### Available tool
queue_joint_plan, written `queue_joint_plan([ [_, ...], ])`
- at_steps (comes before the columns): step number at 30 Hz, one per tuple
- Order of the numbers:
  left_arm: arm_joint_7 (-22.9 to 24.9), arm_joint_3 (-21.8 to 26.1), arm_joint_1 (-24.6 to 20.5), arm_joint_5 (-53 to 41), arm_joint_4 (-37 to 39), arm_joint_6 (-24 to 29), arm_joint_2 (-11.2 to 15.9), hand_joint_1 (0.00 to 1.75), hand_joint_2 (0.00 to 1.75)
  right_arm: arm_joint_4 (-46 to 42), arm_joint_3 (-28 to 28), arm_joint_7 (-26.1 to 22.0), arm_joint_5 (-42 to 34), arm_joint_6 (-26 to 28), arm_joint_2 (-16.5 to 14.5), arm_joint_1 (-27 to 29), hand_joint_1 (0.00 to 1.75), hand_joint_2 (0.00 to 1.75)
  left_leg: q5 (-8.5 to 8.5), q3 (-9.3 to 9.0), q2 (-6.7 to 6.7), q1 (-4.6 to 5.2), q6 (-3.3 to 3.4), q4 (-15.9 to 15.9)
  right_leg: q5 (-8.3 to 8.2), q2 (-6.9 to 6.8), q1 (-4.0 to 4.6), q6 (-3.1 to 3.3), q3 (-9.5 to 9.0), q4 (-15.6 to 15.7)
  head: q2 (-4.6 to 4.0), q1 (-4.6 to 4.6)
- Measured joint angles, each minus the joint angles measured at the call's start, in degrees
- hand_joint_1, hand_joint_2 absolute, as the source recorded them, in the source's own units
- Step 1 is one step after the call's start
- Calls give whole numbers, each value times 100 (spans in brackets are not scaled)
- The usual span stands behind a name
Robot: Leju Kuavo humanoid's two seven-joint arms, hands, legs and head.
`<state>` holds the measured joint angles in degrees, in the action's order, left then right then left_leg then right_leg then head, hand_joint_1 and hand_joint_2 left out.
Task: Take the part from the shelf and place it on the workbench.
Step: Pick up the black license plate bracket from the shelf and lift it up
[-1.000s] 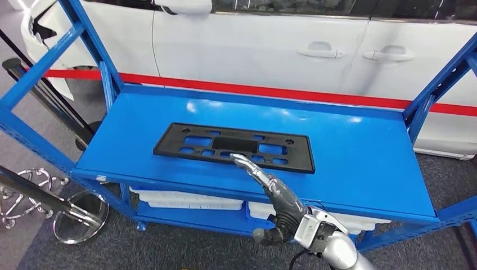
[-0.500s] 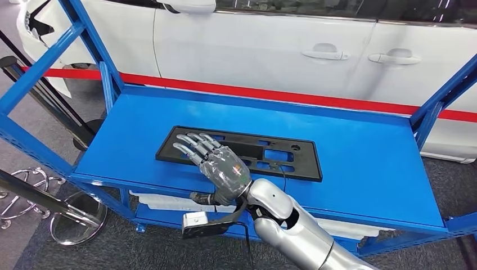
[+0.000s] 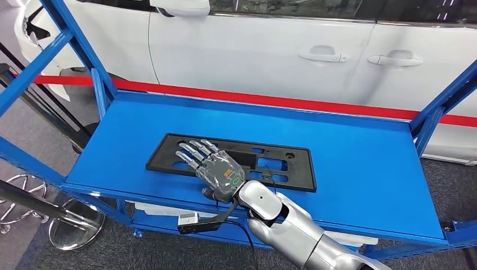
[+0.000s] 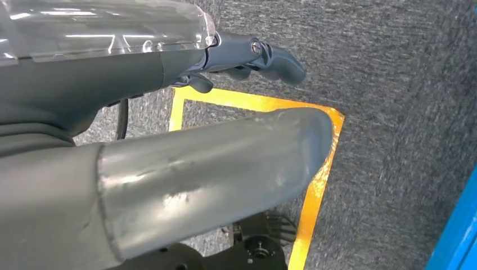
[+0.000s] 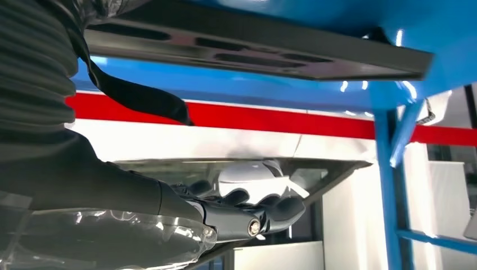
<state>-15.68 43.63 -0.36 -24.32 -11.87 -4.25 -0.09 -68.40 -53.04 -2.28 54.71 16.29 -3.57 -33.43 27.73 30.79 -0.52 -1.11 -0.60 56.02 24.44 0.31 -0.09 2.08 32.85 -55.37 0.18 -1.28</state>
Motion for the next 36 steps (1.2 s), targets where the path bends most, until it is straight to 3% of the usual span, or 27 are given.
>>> queue_joint_plan([
  [1, -7, 1, -5, -12, 0, -2, 1, 0, 0, 50, -10, 4, 27, -53, -7, -8, 0, 175, 145, 126, 11, -5, -19, 272, 25, 0, -18, 29, -49, 60, 0, -2],
  [3, -19, 2, -5, -38, 0, -2, 2, 0, 0, 164, -37, 20, 97, -161, -9, -5, 0, 175, 481, 560, 21, -19, -54, 1121, 54, -10, -6, 66, -74, 65, 0, -4],
  [5, -26, 4, 13, -65, 0, -6, 2, 0, 0, 273, -67, 55, 177, -216, -7, 18, 0, 175, 540, 877, 23, -22, -84, 1619, 87, -12, 4, 77, -82, 32, 0, -5],
  [6, -28, 6, 19, -77, 0, -9, 2, 0, 0, 326, -79, 80, 223, -227, -6, 25, 0, 175, 393, 876, 23, -22, -87, 1527, 110, -7, 5, 72, -92, 10, 1, -5],
  [7, -32, 9, 21, -91, 0, -13, 3, 0, 0, 376, -86, 108, 276, -231, -6, 29, 0, 175, 154, 758, 25, -23, -81, 1205, 136, -1, 4, 62, -110, -10, 1, -5],
  [9, -41, 26, 13, -120, 0, -16, 5, 0, 0, 482, -91, 204, 421, -226, -6, 27, 0, 175, -245, 394, 23, -11, -48, 386, 183, 7, 11, 24, -155, -30, 0, -4],
  [10, -49, 38, 6, -137, 0, -17, 6, 0, 0, 537, -91, 281, 523, -213, -6, 23, 0, 175, -326, 262, 18, 1, -22, 110, 197, 9, 18, 1, -160, -38, -1, -4],
  [12, -58, 61, 3, -175, 0, -17, 6, 0, 0, 663, -94, 509, 810, -162, -6, 17, 0, 175, -305, 189, 10, 29, 26, -24, 204, 12, 34, -39, -146, -46, -1, -4],
  [15, -65, 93, 8, -227, 0, -10, 1, 0, 0, 889, -84, 973, 1337, 6, -5, 11, 0, 175, -311, 184, 16, -6, 109, -56, 298, 10, 35, -118, -119, -147, -1, -2],
  [17, -69, 117, 5, -265, 0, -4, -4, 0, 0, 1045, -27, 1209, 1568, 155, -4, 14, 0, 175, -320, 171, 30, -29, 168, -76, 605, 3, 17, -178, 96, -641, -1, -1],
  [19, -74, 150, 4, -305, 0, 0, -4, 0, 0, 1208, 77, 1335, 1680, 319, -4, 37, 0, 175, -319, 174, 39, -28, 198, -73, 993, -2, -8, -216, 512, -1503, -1, -1],
  [20, -75, 169, 5, -327, 0, 1, -4, 0, 0, 1291, 142, 1381, 1717, 411, -4, 52, 0, 175, -317, 173, 42, -28, 200, -71, 1077, -2, -22, -229, 671, -1814, -1, -1],
  [21, -75, 187, 7, -354, 0, 0, -4, 0, 0, 1379, 217, 1435, 1753, 510, -4, 64, 0, 175, -314, 169, 42, -28, 198, -66, 1051, -3, -37, -238, 742, -1935, -1, -1],
  [22, -75, 199, 7, -381, 0, -3, -4, 0, 0, 1465, 303, 1493, 1788, 606, -4, 72, 0, 175, -309, 159, 39, -28, 194, -63, 896, -4, -50, -238, 674, -1774, 0, -1],
  [25, -78, 217, 1, -483, 0, -28, -4, 0, 0, 1702, 638, 1690, 1915, 902, -7, 73, 0, 175, -291, 121, 21, -24, 154, -56, 301, -18, -52, -204, 68, -505, 0, -1],
  [26, -80, 223, 0, -515, 0, -36, -4, 0, 0, 1771, 766, 1733, 1957, 978, -8, 71, 7, 175, -288, 120, 16, -18, 125, -55, 218, -20, -37, -189, -60, -229, -1, -2],
  [28, -83, 239, -2, -559, 0, -48, -3, 0, 0, 1886, 1008, 1770, 2019, 1060, -9, 70, 82, 175, -294, 124, 11, -11, 54, -63, 199, -10, 0, -160, -108, -97, -1, -2],
  [30, -86, 252, -2, -584, 0, -57, 1, 0, 0, 1970, 1241, 1780, 2054, 1079, -9, 67, 161, 175, -271, 126, 17, -26, -14, -54, 168, -4, -16, -92, -116, -62, -1, -2],
  [32, -94, 266, -4, -589, 0, -65, 8, 0, 0, 2031, 1432, 1764, 2060, 1073, -11, 74, 170, 175, -29, 260, 26, -38, -58, 278, 132, -12, -44, -15, -132, -15, -1, -3],
  [34, -114, 299, -4, -596, 0, -79, 19, 0, 0, 2066, 1562, 1724, 2052, 1052, -10, 115, 171, 175, 392, 591, 31, -40, -82, 1050, 129, -23, -32, 17, -126, -18, -1, -3],
  [36, -140, 336, 8, -616, 0, -104, 27, 0, 0, 2081, 1670, 1673, 2039, 1034, -9, 174, 171, 175, 580, 840, 31, -40, -97, 1622, 135, -28, -14, 24, -113, -40, -1, -3],
])
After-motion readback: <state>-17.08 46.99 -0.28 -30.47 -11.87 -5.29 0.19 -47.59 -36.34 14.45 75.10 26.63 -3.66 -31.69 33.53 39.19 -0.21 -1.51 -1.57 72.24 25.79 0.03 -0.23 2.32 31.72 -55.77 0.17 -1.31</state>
